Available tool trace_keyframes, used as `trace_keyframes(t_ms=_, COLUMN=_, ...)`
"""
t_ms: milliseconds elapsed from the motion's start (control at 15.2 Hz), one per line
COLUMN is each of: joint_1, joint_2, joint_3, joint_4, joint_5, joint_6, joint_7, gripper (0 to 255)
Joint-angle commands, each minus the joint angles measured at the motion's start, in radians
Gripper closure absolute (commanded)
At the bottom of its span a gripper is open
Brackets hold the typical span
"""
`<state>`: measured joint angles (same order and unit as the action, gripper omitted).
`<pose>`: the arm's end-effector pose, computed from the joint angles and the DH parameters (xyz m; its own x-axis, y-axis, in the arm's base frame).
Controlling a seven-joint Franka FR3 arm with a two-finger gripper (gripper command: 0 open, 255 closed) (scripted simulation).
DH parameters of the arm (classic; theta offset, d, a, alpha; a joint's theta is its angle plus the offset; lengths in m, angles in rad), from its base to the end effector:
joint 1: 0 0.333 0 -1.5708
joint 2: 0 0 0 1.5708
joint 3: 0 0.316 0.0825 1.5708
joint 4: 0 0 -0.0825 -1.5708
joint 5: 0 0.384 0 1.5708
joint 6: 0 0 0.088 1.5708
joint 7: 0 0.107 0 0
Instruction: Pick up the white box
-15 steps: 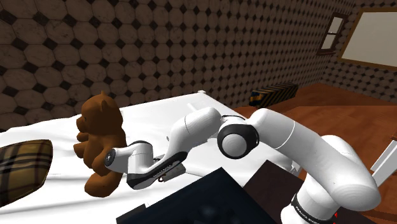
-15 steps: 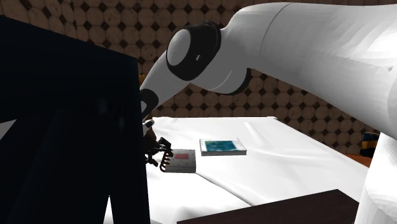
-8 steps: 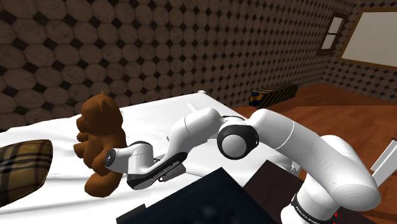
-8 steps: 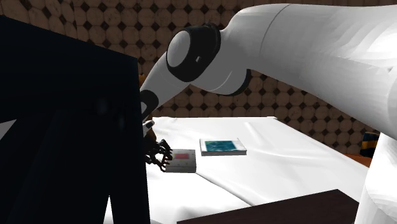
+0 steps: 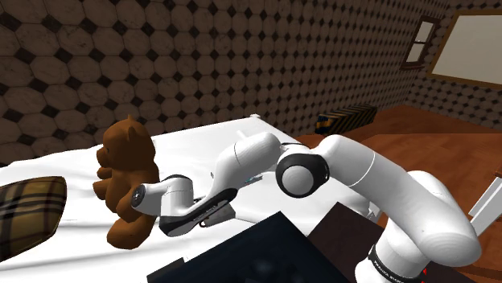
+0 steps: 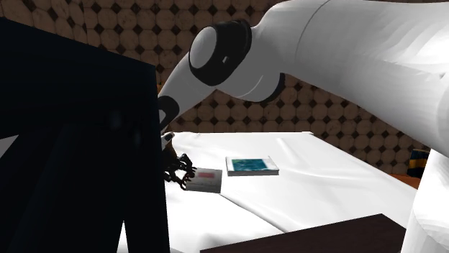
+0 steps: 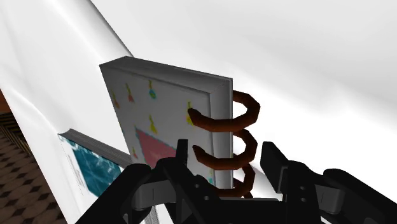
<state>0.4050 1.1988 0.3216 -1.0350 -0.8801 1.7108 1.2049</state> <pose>0.6285 0.3630 0.0919 0.9598 -0.1901 0.2067 -0.2768 -0.7649 0.5817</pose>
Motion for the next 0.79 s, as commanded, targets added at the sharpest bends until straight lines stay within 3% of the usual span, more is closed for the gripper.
trace_keyframes(t_ms=0, joint_1=-0.003, joint_2=-0.023, joint_3=0.004, joint_4=-0.016, joint_5=0.003, joint_6=-0.008, joint_7=-0.002, gripper=255)
trace_keyframes(t_ms=726, joint_1=-0.019, joint_2=-0.131, joint_3=0.022, joint_4=-0.079, joint_5=0.019, joint_6=-0.052, joint_7=-0.022, gripper=255)
